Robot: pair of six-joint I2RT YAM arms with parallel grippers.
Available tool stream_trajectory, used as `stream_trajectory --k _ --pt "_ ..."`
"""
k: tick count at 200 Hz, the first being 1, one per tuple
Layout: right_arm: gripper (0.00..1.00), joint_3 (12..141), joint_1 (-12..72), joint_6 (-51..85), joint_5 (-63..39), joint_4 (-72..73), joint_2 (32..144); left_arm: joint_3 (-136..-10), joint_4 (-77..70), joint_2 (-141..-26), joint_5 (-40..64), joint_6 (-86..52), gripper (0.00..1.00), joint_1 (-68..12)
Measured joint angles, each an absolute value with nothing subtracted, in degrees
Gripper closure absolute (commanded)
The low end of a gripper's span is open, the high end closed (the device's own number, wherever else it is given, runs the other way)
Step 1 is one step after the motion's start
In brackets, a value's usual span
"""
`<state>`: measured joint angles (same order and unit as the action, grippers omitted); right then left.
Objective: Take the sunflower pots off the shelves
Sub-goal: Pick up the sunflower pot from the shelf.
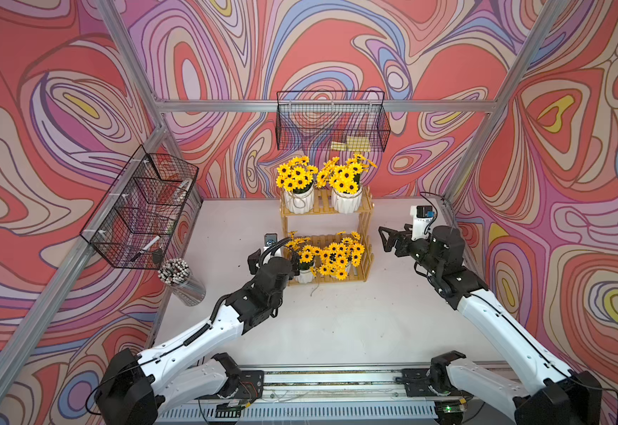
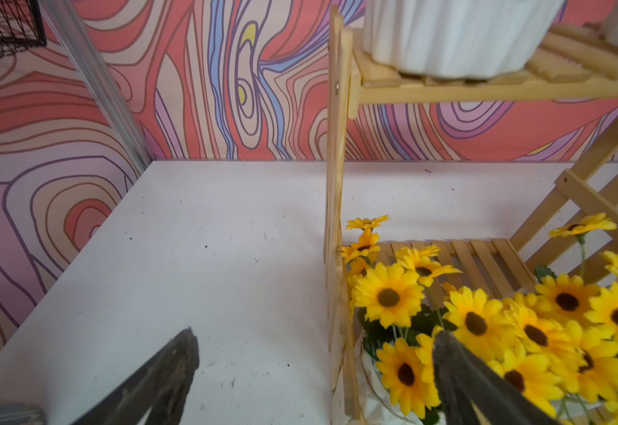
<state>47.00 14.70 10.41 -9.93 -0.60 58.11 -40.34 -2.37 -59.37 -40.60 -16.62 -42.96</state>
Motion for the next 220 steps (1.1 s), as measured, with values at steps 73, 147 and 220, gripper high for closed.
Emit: stream_trajectory --k 73,147,220 --pt "0.02 49.04 14.72 -1.10 -32.53 10.20 62.70 -47.44 0.08 -52.36 -31.70 -7.20 0.00 -39.53" --pt "0.02 65.93 13.72 -12.01 -43.38 4.08 74.04 -50.74 5.15 -45.87 -14.83 -5.32 0.00 -31.05" --pt "0.02 68.75 8.47 -11.35 -53.43 4.25 81.21 -52.60 7.79 -46.63 -8.99 -4.67 0.00 -28.40"
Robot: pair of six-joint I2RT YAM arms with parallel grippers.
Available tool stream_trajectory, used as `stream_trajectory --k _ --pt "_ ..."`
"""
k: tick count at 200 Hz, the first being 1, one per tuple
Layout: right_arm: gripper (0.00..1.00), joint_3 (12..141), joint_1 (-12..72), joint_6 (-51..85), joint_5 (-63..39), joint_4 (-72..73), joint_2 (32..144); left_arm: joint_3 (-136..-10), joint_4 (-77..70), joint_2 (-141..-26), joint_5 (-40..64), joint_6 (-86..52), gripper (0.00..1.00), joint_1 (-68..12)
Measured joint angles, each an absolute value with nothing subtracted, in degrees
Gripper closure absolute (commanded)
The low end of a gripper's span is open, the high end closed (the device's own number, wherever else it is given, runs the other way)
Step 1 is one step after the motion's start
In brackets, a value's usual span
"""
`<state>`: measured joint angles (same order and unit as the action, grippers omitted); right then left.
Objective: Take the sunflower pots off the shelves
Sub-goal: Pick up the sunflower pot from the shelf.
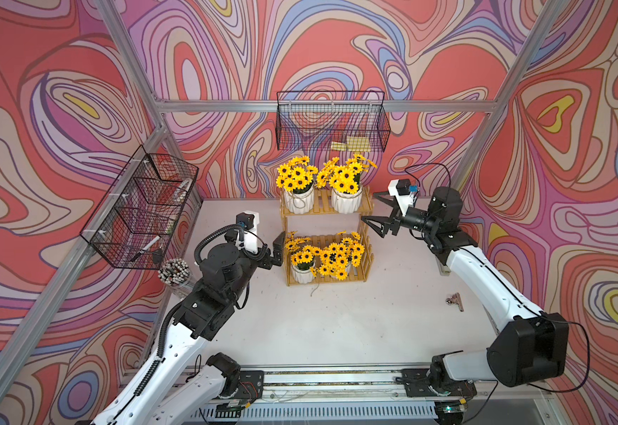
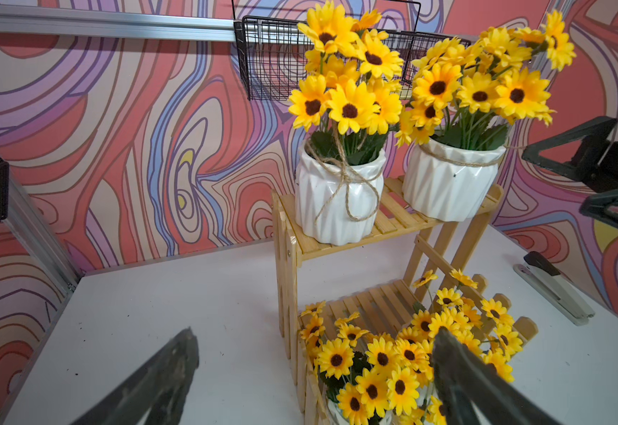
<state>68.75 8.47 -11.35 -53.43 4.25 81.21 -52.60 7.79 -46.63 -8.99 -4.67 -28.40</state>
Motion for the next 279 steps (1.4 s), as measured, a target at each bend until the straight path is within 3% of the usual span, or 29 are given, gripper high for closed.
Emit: stream_trajectory --k 129,279 --pt "0.02 77.78 8.47 -8.19 -55.77 7.27 92.40 -53.63 7.92 -48.62 -8.58 -4.69 0.00 -27.38" --pt "0.02 82.98 9.74 -5.87 -58.35 8.71 97.76 -53.63 7.92 -48.62 -7.49 -5.63 0.00 -27.38"
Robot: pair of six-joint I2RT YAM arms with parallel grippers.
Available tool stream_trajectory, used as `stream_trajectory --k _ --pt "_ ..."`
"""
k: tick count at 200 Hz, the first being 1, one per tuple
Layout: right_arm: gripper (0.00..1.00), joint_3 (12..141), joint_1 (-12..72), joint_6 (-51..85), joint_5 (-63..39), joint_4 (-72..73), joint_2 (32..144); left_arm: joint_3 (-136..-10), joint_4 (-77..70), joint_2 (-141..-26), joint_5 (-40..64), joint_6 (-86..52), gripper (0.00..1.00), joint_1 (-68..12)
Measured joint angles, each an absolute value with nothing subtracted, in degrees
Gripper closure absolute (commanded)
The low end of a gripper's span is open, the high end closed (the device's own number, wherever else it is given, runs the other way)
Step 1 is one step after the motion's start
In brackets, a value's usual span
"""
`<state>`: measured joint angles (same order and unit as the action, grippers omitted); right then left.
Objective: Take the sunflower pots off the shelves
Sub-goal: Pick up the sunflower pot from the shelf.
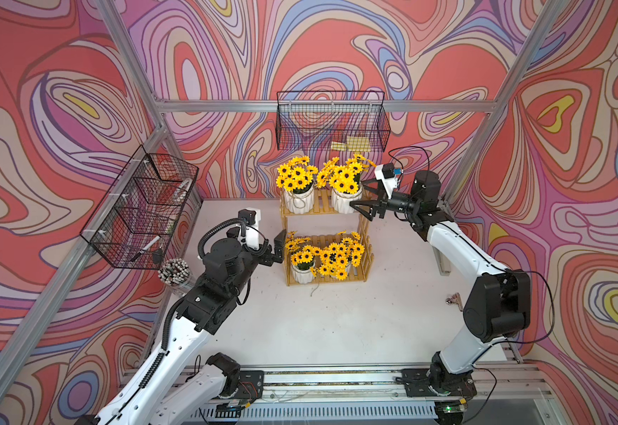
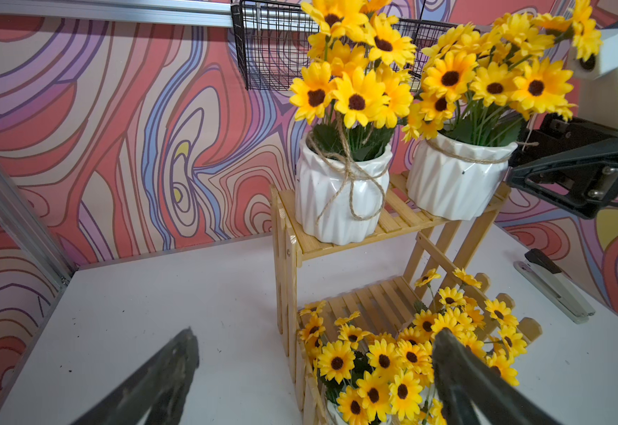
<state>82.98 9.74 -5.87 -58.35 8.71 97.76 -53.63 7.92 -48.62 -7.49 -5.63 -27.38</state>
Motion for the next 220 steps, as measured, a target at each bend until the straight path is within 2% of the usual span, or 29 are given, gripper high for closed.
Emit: stream_trajectory --k 220 --pt "0.02 88.33 13.19 -4.58 -57.12 8.97 103.68 -52.82 7.94 -46.92 -7.49 -6.11 0.00 -27.38"
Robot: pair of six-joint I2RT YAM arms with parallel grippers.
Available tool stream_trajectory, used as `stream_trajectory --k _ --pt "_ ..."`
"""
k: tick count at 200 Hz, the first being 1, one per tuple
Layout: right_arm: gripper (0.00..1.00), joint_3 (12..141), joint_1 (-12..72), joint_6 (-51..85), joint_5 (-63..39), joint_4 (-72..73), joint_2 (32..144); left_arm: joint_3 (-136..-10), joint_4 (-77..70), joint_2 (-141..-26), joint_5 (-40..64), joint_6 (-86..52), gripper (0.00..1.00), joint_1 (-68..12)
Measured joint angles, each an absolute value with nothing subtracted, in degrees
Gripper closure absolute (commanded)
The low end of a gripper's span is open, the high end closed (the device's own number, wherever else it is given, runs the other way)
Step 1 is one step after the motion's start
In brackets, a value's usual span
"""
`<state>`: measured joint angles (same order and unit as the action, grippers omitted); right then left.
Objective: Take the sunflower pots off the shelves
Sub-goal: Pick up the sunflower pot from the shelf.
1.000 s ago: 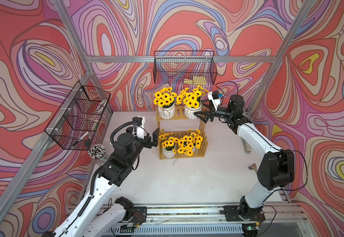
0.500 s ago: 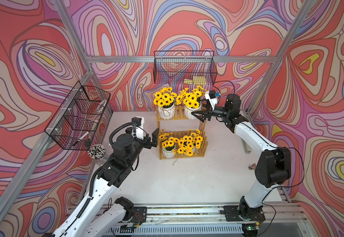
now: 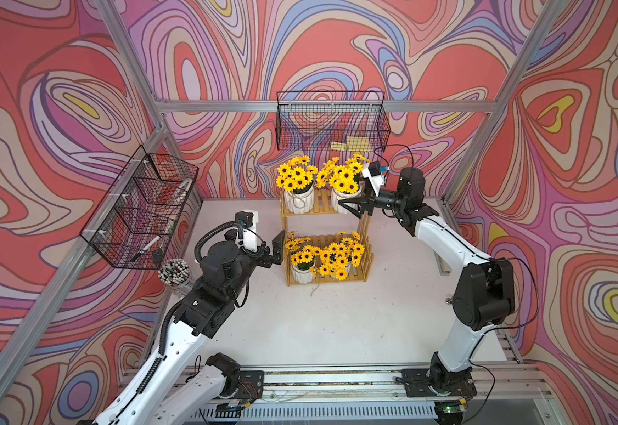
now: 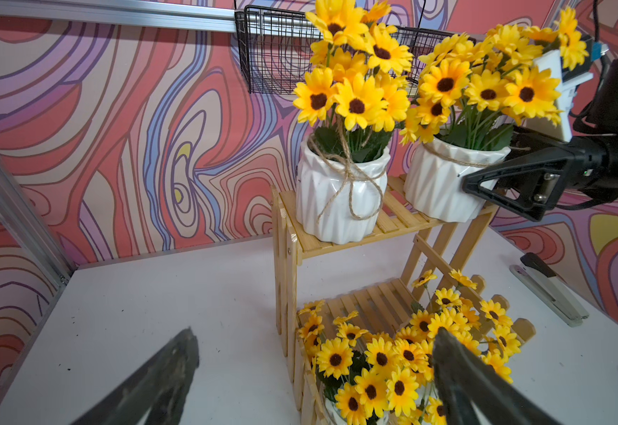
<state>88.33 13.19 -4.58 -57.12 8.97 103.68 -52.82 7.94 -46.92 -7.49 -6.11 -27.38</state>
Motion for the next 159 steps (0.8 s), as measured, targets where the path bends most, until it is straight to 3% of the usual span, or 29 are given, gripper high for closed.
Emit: stream_trajectory --k 32,95,114,140,159 --pt "0.07 89.27 13.54 -4.73 -56.66 8.12 104.16 -52.82 7.94 -46.89 -7.49 -6.20 0.00 -27.38" --pt "0.42 90.00 14.46 -6.20 -55.40 6.68 104.38 -52.82 7.94 -46.89 -7.51 -6.20 0.00 -27.38" --pt "0.57 90.02 14.50 -6.57 -55.22 6.46 104.36 -52.82 7.94 -46.89 -7.49 -6.20 0.00 -27.38" --pt "1.00 90.00 14.63 -6.61 -54.83 6.28 104.18 -52.82 7.94 -46.89 -7.51 -6.20 0.00 -27.38" --pt "1.00 89.65 14.83 -6.48 -54.11 6.28 103.81 -52.82 7.94 -46.89 -7.49 -6.20 0.00 -27.38"
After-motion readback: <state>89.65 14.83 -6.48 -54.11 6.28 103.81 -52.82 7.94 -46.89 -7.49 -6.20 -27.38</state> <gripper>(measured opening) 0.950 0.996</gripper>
